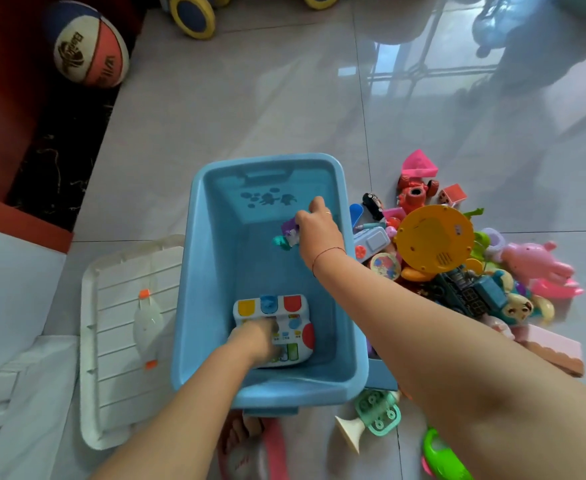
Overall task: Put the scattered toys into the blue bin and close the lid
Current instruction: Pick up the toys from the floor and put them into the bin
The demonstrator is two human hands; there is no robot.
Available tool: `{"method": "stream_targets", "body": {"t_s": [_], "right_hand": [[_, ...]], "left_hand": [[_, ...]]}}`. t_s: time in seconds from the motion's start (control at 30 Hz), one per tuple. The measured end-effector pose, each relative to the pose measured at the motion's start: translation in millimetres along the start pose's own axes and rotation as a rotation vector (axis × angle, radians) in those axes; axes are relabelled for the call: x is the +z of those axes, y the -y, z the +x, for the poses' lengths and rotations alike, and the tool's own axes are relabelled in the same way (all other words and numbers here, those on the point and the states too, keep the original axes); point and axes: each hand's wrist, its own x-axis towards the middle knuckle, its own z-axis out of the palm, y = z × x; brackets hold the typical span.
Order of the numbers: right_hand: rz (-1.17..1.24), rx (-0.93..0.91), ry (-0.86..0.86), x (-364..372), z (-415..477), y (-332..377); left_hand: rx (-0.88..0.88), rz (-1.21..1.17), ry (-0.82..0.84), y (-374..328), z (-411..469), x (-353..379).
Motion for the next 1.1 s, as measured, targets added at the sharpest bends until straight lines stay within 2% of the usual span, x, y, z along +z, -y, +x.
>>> {"method": "stream_targets", "body": {"t_s": [0.17,0.27,0.33,0.43,0.47,0.53,0.6,0.67,0.7,0.77,0.83,0.97,1.03,1.1], "right_hand": [[-0.258,0.021,0.19,-12.2,-15.2,3.8],[-0.271,-0.028,0.157,-24.1,-28.7,4.0],[-0.082,-0.112,0.005,-36.6,-40.9,-3.0],[0.173,-0.2,-0.37,-61.7,-61.7,-37.0],[0.233,-0.156,-0.459,-68.1,-67.7,-57.5],[0.331,0.067,-0.546,-77.0,-74.1,-108.4],[0.341,0.395,-0.504,-78.8,-73.2,-165.3],[0.348,0.643,-0.303,-77.1,-73.1,-209.2],[0.387,0.694,-0.199,-74.4,-73.0,-225.0],[0.495,0.724,-0.071,-70.4,-73.5,-240.5],[0.517,0.714,-0.017,-68.5,-73.0,-244.7],[0.509,0.632,-0.046,-70.7,-74.1,-238.8],[0.591,0.57,-0.108,-72.8,-78.7,-233.9],[0.576,0.516,-0.118,-73.9,-85.9,-228.8]], "left_hand": [[-0.031,-0.192,-0.165,3.7,1.2,-13.2],[-0.031,-0.183,-0.306,1.4,1.2,-26.9],[0.03,-0.064,-0.344,-0.1,5.7,-31.3],[0.103,0.051,-0.28,-3.0,12.3,-28.4],[0.1,0.061,-0.261,-3.4,13.9,-25.8],[0.089,0.001,-0.282,-5.3,15.1,-22.4],[0.089,-0.188,-0.389,-11.2,12.7,-29.0],[0.109,-0.379,-0.537,-24.2,7.6,-44.5],[0.13,-0.438,-0.603,-35.3,3.2,-54.3],[0.212,-0.513,-0.698,-64.5,-6.1,-73.9],[0.316,-0.566,-0.76,-98.2,-15.3,-88.2],[0.465,-0.662,-0.83,-162.3,-28.7,-96.4],[0.526,-0.755,-0.753,-195.6,-33.8,-90.2],[0.488,-0.852,-0.559,-226.6,-28.9,-77.6]]}}
